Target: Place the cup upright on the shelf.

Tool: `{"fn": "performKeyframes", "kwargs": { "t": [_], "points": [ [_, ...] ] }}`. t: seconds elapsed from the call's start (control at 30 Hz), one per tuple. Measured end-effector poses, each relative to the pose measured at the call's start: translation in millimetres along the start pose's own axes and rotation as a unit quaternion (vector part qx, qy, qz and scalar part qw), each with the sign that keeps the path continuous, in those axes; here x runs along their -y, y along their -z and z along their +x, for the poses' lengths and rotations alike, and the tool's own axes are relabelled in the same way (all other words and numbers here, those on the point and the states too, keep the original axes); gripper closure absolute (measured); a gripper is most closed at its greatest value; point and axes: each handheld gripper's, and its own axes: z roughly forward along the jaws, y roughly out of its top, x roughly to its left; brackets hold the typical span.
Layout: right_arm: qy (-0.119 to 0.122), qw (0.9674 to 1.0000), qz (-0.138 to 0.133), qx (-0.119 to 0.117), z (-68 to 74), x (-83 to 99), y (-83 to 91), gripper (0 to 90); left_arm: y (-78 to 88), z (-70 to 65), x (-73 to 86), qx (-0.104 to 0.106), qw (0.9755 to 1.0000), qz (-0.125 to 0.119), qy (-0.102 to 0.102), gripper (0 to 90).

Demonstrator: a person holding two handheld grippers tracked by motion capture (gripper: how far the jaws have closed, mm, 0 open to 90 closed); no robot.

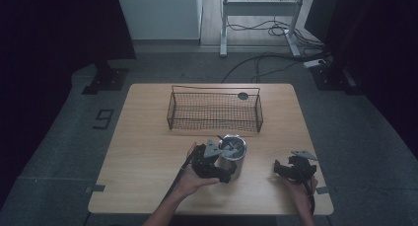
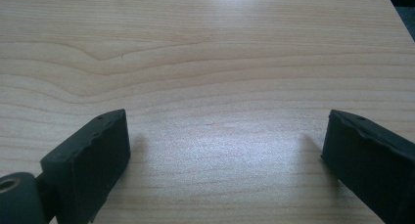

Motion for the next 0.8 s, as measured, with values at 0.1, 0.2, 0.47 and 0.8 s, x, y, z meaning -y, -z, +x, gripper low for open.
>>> {"fn": "performKeyframes", "kwargs": {
  "t": [0.1, 0.2, 0.47, 0.8],
  "points": [
    [0.000, 1.0000, 0.000, 0.000, 0.0, 0.0, 0.0, 3.6, -6.1, -2.8, -3.1, -0.004, 1.0000, 0.002, -0.002, 0.0],
    [0.000, 1.0000, 0.000, 0.000, 0.0, 0.0, 0.0, 3.6, -12.7, -6.4, -6.5, -0.014, 0.9998, -0.001, -0.011, 1.2],
    [0.000, 1.0000, 0.000, 0.000, 0.0, 0.0, 0.0, 3.5, -25.3, -9.0, -9.2, -0.027, 0.9995, -0.007, -0.016, 2.3],
    [0.001, 1.0000, 0.000, -0.001, -0.5, -0.3, -0.2, 3.6, -26.5, -7.9, -8.8, -0.027, 0.9992, -0.015, -0.026, 3.8]
  ]
}}
